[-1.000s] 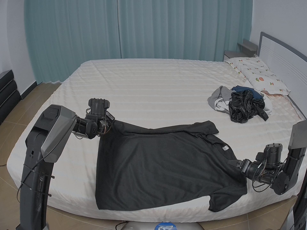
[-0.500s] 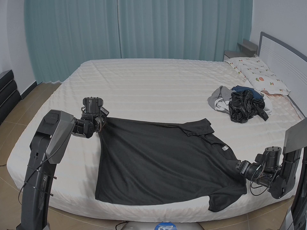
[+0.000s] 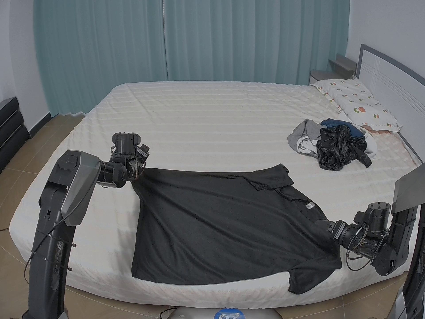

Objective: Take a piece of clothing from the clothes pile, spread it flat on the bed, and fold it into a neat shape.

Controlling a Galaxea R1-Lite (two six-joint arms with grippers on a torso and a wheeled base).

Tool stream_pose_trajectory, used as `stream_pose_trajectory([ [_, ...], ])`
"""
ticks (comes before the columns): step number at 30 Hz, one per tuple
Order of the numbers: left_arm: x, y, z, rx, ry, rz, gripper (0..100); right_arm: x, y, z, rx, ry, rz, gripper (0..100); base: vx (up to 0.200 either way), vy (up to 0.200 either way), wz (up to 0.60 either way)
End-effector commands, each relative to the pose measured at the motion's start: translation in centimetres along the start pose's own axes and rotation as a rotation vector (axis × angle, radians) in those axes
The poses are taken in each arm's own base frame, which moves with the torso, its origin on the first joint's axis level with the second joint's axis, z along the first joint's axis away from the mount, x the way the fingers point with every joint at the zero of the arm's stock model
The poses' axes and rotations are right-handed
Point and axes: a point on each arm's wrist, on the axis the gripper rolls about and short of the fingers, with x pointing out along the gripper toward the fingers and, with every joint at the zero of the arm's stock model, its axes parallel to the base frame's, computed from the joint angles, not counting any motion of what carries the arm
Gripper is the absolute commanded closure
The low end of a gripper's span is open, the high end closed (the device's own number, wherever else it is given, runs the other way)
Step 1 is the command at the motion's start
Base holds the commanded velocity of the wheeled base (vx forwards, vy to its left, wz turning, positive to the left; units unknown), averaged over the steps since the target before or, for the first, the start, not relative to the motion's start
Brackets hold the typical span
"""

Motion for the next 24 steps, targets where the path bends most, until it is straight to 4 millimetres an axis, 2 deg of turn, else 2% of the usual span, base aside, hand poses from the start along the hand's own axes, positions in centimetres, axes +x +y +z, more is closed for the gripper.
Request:
stream_pose_trajectory([
  [1, -2.5, -2.6, 1.9, -0.062, 0.054, -0.054, 0, -0.1, 0.2, 0.2, -0.002, -0.014, 0.011, 0, 0.0, 0.0, 0.0],
  [9, -2.9, -2.3, 2.9, -0.148, 0.116, -0.058, 0, -0.1, 0.3, 0.3, -0.003, -0.016, 0.016, 0, 0.0, 0.0, 0.0],
  [14, -4.7, -2.2, 5.8, -0.293, 0.228, -0.124, 0, -0.3, 0.4, 0.5, -0.003, -0.027, 0.022, 0, 0.0, 0.0, 0.0],
  [15, -4.7, -2.2, 5.8, -0.293, 0.228, -0.124, 0, -0.3, 0.4, 0.5, -0.003, -0.027, 0.022, 0, 0.0, 0.0, 0.0],
  [18, -5.2, -1.8, 7.4, -0.361, 0.261, -0.139, 0, -0.3, 0.4, 0.4, -0.002, -0.024, 0.021, 0, 0.0, 0.0, 0.0],
  [23, -5.1, -1.0, 7.7, -0.373, 0.294, -0.11, 0, -0.3, 0.4, 0.5, -0.003, -0.027, 0.022, 0, 0.0, 0.0, 0.0],
  [24, -5.1, -0.6, 8.3, -0.381, 0.289, -0.107, 0, -0.3, 0.4, 0.5, -0.001, -0.027, 0.022, 0, 0.0, 0.0, 0.0],
])
